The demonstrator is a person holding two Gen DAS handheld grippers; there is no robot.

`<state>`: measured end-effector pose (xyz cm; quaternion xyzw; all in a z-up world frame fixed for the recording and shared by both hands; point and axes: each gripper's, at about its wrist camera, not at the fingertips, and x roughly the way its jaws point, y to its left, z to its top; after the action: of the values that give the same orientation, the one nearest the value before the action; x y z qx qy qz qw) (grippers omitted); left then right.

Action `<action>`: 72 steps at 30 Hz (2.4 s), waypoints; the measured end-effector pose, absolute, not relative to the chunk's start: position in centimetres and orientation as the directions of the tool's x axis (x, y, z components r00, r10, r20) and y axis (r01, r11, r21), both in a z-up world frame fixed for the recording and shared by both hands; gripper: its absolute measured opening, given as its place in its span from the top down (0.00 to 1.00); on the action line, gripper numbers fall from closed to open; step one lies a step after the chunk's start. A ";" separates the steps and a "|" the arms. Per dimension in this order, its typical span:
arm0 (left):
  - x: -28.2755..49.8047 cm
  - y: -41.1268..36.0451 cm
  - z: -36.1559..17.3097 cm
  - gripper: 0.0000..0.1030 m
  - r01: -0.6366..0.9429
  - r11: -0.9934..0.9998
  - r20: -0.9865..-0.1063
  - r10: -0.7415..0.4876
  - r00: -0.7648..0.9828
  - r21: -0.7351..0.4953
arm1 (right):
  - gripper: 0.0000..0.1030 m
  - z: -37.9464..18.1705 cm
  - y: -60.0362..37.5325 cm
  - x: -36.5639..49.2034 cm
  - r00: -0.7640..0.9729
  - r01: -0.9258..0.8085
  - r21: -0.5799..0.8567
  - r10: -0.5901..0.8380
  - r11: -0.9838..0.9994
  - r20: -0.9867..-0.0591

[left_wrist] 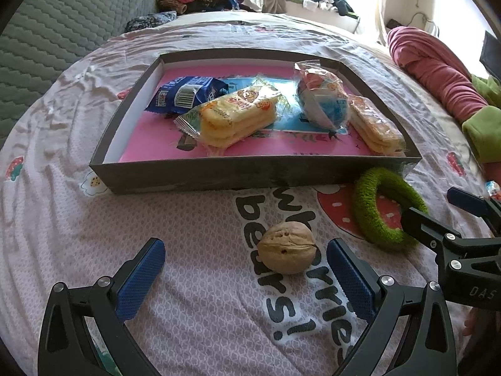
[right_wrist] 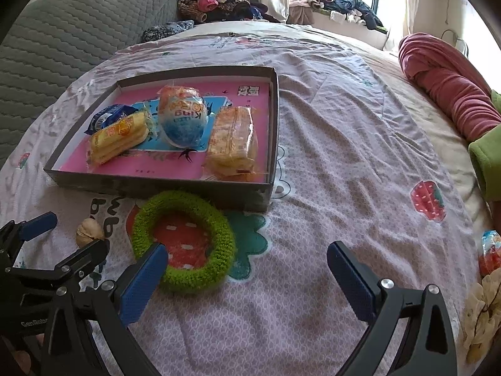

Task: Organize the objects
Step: 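Move the left tool toward the walnut while the right tool approaches the green ring, then close the left tool on the walnut while the right tool grasps the green ring, then lift and carry the walnut and green ring over the tray with both tools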

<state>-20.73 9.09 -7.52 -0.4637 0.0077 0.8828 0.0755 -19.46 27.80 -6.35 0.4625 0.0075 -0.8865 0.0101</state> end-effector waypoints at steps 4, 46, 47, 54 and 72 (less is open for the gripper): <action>-21.0 9.1 -7.8 0.00 -0.141 -0.989 -0.824 0.124 -0.553 -0.054 | 0.01 -6.7 27.8 -19.9 -0.563 0.023 -0.001 -0.012 -1.000 -0.826; -19.8 9.4 -6.5 0.64 -0.242 -0.964 -0.815 0.226 -0.534 -0.109 | 0.86 -5.4 26.5 -18.4 -0.581 0.114 0.055 -0.111 -0.992 -0.806; -19.7 9.3 -6.2 0.64 -0.237 -0.965 -0.813 0.224 -0.537 -0.109 | 0.86 -5.2 26.5 -18.2 -0.584 0.115 0.054 -0.111 -0.992 -0.804; -18.7 8.5 -4.0 0.64 -0.222 -0.971 -0.800 0.206 -0.564 -0.094 | 0.86 -3.3 26.0 -17.1 -0.601 0.119 0.054 -0.115 -0.991 -0.791; -17.9 6.5 4.1 0.64 -0.185 -0.982 -0.740 0.154 -0.655 -0.041 | 0.86 5.4 23.3 -16.6 -0.692 0.154 0.022 -0.124 -0.988 -0.711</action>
<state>-17.93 6.45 4.05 -0.4050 0.0189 0.9094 0.0931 -16.59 23.29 5.43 0.3850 0.0199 -0.9196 0.0755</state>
